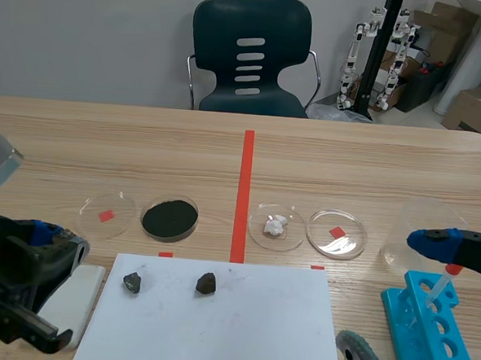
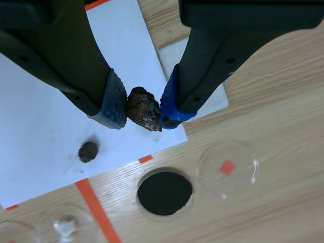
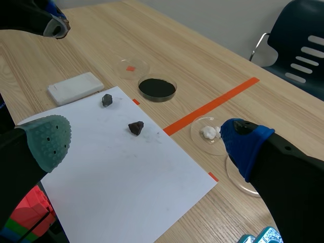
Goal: Rub the mineral on the streak plate
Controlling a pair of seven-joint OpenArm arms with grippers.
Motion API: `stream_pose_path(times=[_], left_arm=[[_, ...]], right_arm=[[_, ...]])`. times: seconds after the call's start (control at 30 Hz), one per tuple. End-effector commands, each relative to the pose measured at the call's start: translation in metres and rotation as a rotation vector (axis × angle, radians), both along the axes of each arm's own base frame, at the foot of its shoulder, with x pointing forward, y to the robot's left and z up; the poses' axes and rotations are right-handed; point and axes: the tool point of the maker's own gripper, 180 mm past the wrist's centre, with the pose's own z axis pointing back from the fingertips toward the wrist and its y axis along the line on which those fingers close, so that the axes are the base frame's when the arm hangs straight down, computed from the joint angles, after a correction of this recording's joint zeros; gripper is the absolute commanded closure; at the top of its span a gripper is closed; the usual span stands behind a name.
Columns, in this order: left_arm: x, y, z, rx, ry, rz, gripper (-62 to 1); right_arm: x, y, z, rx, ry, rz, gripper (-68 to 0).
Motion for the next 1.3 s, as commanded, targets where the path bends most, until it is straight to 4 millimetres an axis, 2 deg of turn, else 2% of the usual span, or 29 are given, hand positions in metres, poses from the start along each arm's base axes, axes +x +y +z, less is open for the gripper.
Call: stream_pose_path(times=[0.0,0.27,0.47,0.67,1.27], left_arm=[[0.005,0.005,-0.008,0.002,0.026,0.029,-12.6],[0.018,0.036,-0.058,0.066,0.25,0.145,-12.6],[0.029,0.062,-0.072,0.077,0.359,0.318,-12.6],[0.037,0.074,-0.084,0.091,0.463,0.367,-12.6],[0.064,0.067,-0.114,0.042,0.581,0.375,-12.6]], right_arm=[[0.003,-0.001,0.007,0.013,-0.021,0.001,-62.1],[0.003,-0.001,0.007,0.013,-0.021,0.001,-62.1],[0.003,-0.001,0.007,0.013,-0.021,0.001,-62.1],[0.003,-0.001,0.007,0.013,-0.021,0.001,-62.1],[0.003,-0.001,0.007,0.013,-0.021,0.001,-62.1]])
